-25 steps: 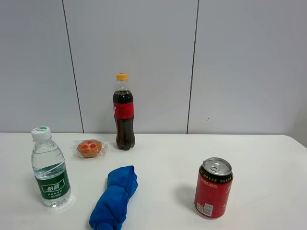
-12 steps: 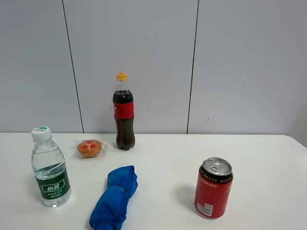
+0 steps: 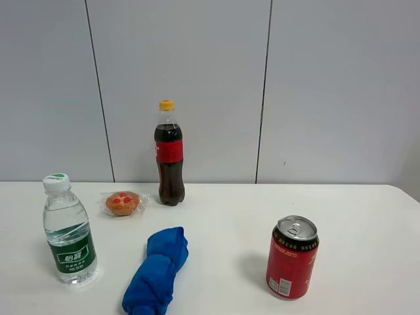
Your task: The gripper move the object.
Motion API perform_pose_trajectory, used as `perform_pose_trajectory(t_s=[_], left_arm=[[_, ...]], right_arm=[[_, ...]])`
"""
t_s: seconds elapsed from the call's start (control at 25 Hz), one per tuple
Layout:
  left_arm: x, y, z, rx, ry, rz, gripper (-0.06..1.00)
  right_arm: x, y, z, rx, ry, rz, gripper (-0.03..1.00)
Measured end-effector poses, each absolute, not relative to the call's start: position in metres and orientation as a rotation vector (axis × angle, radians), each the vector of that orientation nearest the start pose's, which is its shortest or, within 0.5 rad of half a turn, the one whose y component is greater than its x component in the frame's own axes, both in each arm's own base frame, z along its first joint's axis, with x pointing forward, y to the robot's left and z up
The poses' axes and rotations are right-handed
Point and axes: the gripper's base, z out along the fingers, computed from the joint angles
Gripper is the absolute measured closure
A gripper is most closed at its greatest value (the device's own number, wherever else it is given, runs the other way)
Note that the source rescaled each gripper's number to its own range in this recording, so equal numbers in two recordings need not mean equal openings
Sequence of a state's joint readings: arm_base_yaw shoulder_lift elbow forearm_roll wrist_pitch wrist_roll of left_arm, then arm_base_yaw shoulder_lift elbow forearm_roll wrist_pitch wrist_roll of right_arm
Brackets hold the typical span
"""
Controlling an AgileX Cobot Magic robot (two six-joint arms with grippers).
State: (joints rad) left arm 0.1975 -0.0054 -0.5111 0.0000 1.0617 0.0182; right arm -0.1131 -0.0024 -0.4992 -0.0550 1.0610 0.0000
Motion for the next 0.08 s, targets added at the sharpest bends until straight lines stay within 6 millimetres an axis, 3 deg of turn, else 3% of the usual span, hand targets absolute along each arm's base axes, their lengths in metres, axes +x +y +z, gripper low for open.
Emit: perform_pose_trajectory(t_s=[0.08], left_arm=[[-0.0069,-0.0014,0.2802,-0.182,2.023,0.136,-0.06]], right_arm=[[-0.0057,-0.0037,0.2771,0.118,2.041,-0.137,-0.03]])
